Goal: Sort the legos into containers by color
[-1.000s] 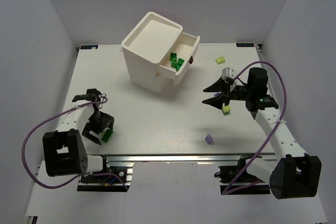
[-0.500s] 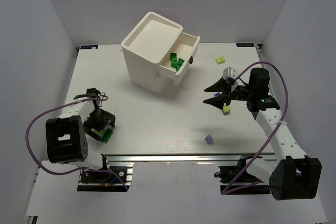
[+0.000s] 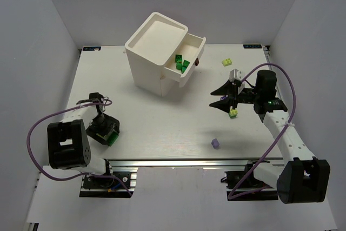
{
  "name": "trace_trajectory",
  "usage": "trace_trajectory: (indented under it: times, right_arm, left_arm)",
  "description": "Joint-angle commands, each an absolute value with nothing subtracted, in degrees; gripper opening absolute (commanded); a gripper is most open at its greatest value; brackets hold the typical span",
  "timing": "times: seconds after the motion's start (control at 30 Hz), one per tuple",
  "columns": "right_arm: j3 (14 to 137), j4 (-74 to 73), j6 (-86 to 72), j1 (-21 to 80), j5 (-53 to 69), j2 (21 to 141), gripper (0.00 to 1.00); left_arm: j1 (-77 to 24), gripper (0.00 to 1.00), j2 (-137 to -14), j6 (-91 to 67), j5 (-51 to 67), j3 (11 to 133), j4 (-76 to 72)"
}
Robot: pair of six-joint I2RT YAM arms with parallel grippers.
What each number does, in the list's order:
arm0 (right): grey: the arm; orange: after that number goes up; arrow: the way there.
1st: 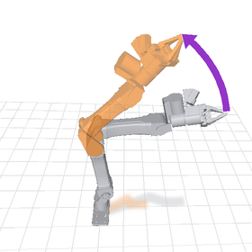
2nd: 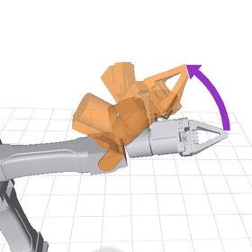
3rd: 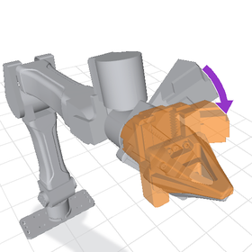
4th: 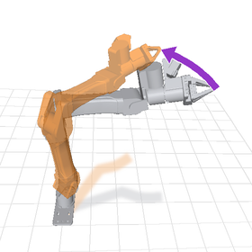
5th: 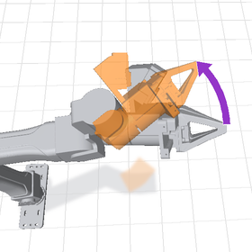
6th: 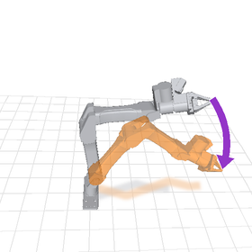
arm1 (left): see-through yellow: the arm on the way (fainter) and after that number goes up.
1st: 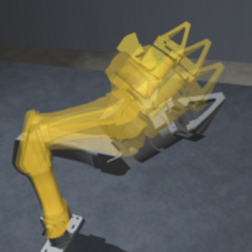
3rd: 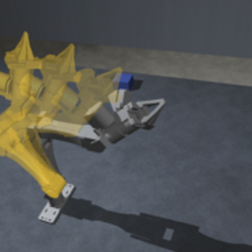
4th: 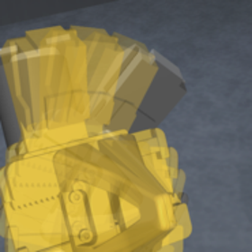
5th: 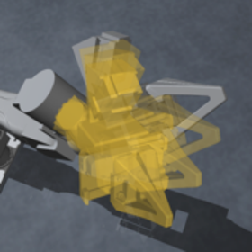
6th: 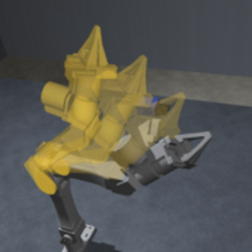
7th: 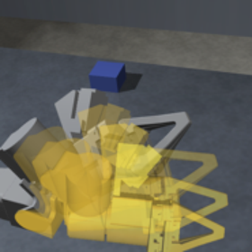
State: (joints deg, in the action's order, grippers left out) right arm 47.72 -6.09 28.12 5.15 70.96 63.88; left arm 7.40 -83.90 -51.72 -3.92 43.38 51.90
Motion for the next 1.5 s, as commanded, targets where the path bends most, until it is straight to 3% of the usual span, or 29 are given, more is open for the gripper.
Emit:
trace_trajectory:
  times: [0.0,0.03,0.13,0.17,0.3,0.37,0.53,0.7,0.9,1.03,1.27,1.47]
  right_arm:
    - [49.57,-7.03,29.79,4.66,72.33,64.16,0.58]
    - [49.66,-7.21,29.88,4.66,72.33,64.33,0.58]
    - [49.75,-7.64,30.06,4.48,72.25,64.34,0.58]
    - [49.83,-7.91,30.15,4.48,72.16,64.25,0.58]
    - [50.36,-8.96,30.93,4.13,71.90,64.34,0.58]
    - [50.80,-9.23,30.94,4.13,71.54,64.34,0.58]
    - [51.07,-4.67,23.95,4.31,68.31,65.04,0.52]
    - [51.06,2.28,16.80,4.05,62.33,66.00,0.00]
    - [51.85,3.69,12.92,4.39,56.61,66.53,0.00]
    - [52.56,4.13,10.99,4.48,52.57,66.53,0.00]
    - [55.72,-1.65,11.51,4.13,42.55,65.31,0.00]
    - [54.23,-2.72,10.20,3.34,35.78,61.36,0.00]
  left_arm:
    - [7.65,0.83,-83.67,-51.68,-5.45,41.75,50.01]
    - [7.65,0.73,-83.32,-51.51,-5.36,41.66,50.01]
    - [7.65,0.57,-82.71,-50.98,-4.05,41.92,49.40]
    - [7.65,0.48,-82.01,-50.72,-3.52,42.10,49.31]
    - [6.42,0.33,-78.76,-46.52,-0.10,45.26,49.39]
    - [5.89,0.27,-76.65,-44.75,7.52,47.01,48.43]
    - [5.36,0.24,-63.39,-41.13,21.07,49.30,40.81]
    - [2.03,0.22,-57.57,-43.76,32.50,53.33,33.06]
    - [-5.86,0.20,-62.04,-46.05,33.31,62.65,29.27]
    - [-15.01,0.20,-72.22,-45.36,28.41,73.89,28.73]
    - [-28.12,0.19,-99.73,-38.15,15.50,118.48,46.91]
    - [-30.06,0.19,-110.56,-38.85,5.38,129.29,49.93]
